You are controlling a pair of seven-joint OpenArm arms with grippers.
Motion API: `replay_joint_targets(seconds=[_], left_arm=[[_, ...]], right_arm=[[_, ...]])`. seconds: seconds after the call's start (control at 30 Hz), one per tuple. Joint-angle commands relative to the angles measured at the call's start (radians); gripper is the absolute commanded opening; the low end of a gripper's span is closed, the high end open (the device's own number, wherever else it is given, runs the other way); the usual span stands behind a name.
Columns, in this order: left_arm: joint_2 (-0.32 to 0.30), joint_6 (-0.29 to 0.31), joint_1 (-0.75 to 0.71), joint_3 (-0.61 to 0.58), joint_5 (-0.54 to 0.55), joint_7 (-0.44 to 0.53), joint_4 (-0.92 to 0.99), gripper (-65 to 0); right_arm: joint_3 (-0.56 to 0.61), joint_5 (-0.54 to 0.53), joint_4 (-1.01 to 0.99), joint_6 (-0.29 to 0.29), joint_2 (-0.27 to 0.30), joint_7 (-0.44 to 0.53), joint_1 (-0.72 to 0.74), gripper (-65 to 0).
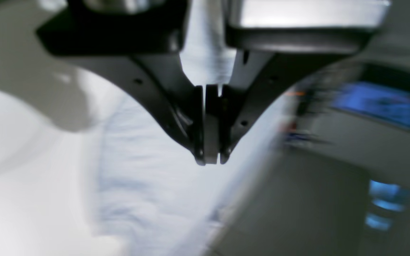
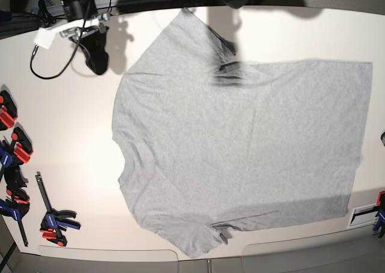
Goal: Fold the T-shirt properly
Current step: 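Move the right gripper over the shirt's shoulder corner beside the collar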
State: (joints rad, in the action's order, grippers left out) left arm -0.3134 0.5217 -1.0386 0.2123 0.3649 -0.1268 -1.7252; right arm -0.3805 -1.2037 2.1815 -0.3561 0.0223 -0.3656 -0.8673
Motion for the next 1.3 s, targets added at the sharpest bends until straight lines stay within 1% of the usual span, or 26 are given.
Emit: replay_joint_targets(seconds=[0.0, 0.07, 0.1, 0.13, 0.2, 0.3, 0.37, 0.5, 0.53, 0.6, 0.67, 0.7, 0.77, 0.8, 0.87, 1.03, 1.07, 1.17, 1.27], left_arm=[[-0.005, 0.006, -0.019, 0.004, 0.011, 0.033, -0.012, -65.0], [-0.005, 0.007, -0.018, 0.004, 0.011, 0.039, -0.012, -65.0], [-0.005, 0.007, -0.016, 0.004, 0.011, 0.038, -0.012, -65.0], [-0.003, 0.007, -0.014, 0.004, 0.011, 0.038, -0.012, -65.0], [-0.002, 0.007, -0.006, 0.004, 0.011, 0.038, -0.012, -65.0], [-0.003, 0.007, 0.004, 0.004, 0.011, 0.038, -0.012, -65.0], [-0.003, 0.007, 0.01, 0.004, 0.011, 0.038, -0.012, -65.0], [-0.003, 0.007, 0.014, 0.004, 0.011, 0.038, -0.012, -65.0], [-0.003, 0.007, 0.014, 0.004, 0.011, 0.038, -0.012, -65.0], [-0.003, 0.007, 0.014, 0.004, 0.011, 0.038, -0.012, -65.0], [-0.003, 0.007, 0.014, 0.004, 0.011, 0.038, -0.012, -65.0], [-0.003, 0.007, 0.014, 0.004, 0.011, 0.038, -0.012, -65.0], [-0.003, 0.007, 0.014, 0.004, 0.011, 0.038, -0.012, -65.0], [-0.003, 0.007, 0.014, 0.004, 0.011, 0.038, -0.012, -65.0], [-0.003, 0.007, 0.014, 0.004, 0.011, 0.038, -0.012, -65.0], [-0.003, 0.007, 0.014, 0.004, 0.011, 0.038, -0.012, -65.0], [-0.003, 0.007, 0.014, 0.004, 0.011, 0.039, -0.012, -65.0], [-0.003, 0.006, 0.024, 0.004, 0.011, 0.038, -0.012, -65.0], [-0.003, 0.007, 0.034, 0.004, 0.011, 0.037, -0.012, -65.0]], right_arm=[[-0.003, -0.035, 0.018, -0.033, -0.027, 0.009, -0.005, -65.0], [-0.004, -0.061, 0.016, -0.029, -0.09, 0.007, -0.002, -65.0], [-0.004, -0.061, 0.012, -0.013, -0.117, 0.01, -0.002, -65.0], [-0.004, -0.061, 0.003, 0.01, -0.138, 0.01, -0.002, -65.0], [-0.003, -0.065, -0.034, 0.052, -0.156, 0.009, 0.001, -65.0], [-0.003, -0.09, -0.121, 0.061, -0.158, 0.005, 0.009, -65.0], [-0.003, -0.071, -0.167, 0.063, -0.158, 0.0, 0.012, -65.0], [-0.004, 0.092, -0.192, 0.061, -0.164, -0.001, 0.012, -65.0], [-0.003, 0.119, -0.192, 0.058, -0.164, -0.002, 0.013, -65.0], [-0.004, 0.158, -0.192, 0.058, -0.164, -0.012, 0.02, -65.0], [-0.003, 0.154, -0.192, 0.058, -0.173, -0.025, 0.023, -65.0], [-0.003, 0.149, -0.192, 0.058, -0.179, -0.029, 0.023, -61.4], [-0.003, 0.13, -0.192, 0.058, -0.179, -0.05, 0.023, -48.2], [-0.003, 0.112, -0.192, 0.058, -0.179, -0.072, 0.023, -44.2], [-0.003, 0.102, -0.192, 0.058, -0.179, -0.097, 0.023, -43.4], [0.003, 0.128, -0.192, 0.06, -0.179, -0.127, 0.022, -43.4], [0.009, 0.128, -0.192, 0.065, -0.179, -0.142, 0.022, -43.4], [0.046, 0.136, -0.2, 0.111, -0.179, -0.155, 0.022, -43.4], [0.09, 0.179, -0.228, 0.121, -0.179, -0.137, 0.023, -43.4]])
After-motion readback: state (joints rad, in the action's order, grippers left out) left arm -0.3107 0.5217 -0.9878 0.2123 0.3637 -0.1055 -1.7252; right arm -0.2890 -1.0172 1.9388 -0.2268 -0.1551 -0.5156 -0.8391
